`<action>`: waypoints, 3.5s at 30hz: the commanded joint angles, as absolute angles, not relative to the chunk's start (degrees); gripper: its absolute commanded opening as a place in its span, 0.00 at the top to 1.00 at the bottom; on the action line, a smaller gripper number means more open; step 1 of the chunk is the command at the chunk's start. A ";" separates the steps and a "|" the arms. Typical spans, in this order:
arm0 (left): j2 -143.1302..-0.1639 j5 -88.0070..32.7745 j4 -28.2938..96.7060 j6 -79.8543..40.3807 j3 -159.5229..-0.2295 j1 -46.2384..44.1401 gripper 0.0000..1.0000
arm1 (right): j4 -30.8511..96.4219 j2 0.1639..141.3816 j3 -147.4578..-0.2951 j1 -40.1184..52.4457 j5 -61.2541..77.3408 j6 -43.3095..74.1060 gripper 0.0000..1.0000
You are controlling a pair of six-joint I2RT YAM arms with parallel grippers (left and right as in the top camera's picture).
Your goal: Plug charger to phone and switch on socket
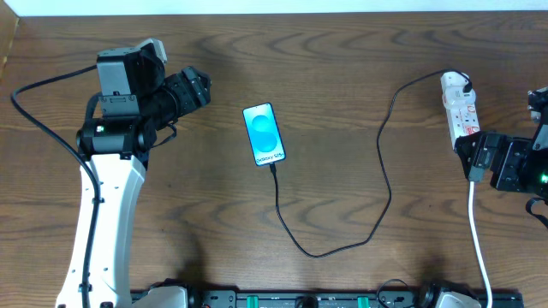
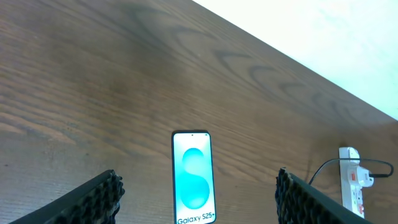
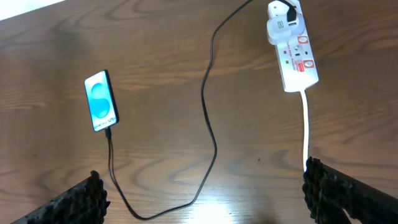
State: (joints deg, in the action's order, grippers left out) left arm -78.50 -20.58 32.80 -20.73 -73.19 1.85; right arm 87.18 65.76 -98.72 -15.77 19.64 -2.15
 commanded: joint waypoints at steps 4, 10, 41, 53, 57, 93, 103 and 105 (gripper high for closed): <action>-78.46 -19.84 32.77 -20.16 -72.99 2.13 0.20 | 87.26 65.80 -98.72 -15.33 19.40 -2.87 0.01; -78.46 -19.84 32.77 -20.16 -72.99 2.13 0.20 | 87.26 65.80 -98.72 -15.33 16.91 -3.09 0.01; -78.46 -19.84 32.77 -20.16 -72.99 2.13 0.20 | 16.91 22.52 -32.62 -4.80 13.93 -20.43 0.01; -78.46 -19.84 32.77 -20.16 -72.99 2.13 0.20 | -2.61 6.17 -3.46 -2.35 16.73 -20.43 0.01; -78.46 -19.84 32.77 -20.16 -72.99 2.13 0.20 | -1.48 2.87 -0.23 -1.39 17.04 -20.43 0.01; -78.46 -19.84 32.77 -20.16 -72.99 2.13 0.20 | 2.87 0.49 -0.32 -0.93 16.84 -19.53 0.01; -78.43 -19.84 32.80 -20.16 -72.97 2.09 0.20 | 2.87 0.49 -0.32 -0.93 16.84 -19.53 0.01; -77.38 -19.84 32.77 -20.16 -72.84 2.07 0.20 | 2.87 0.49 -0.32 -0.93 16.84 -19.53 0.01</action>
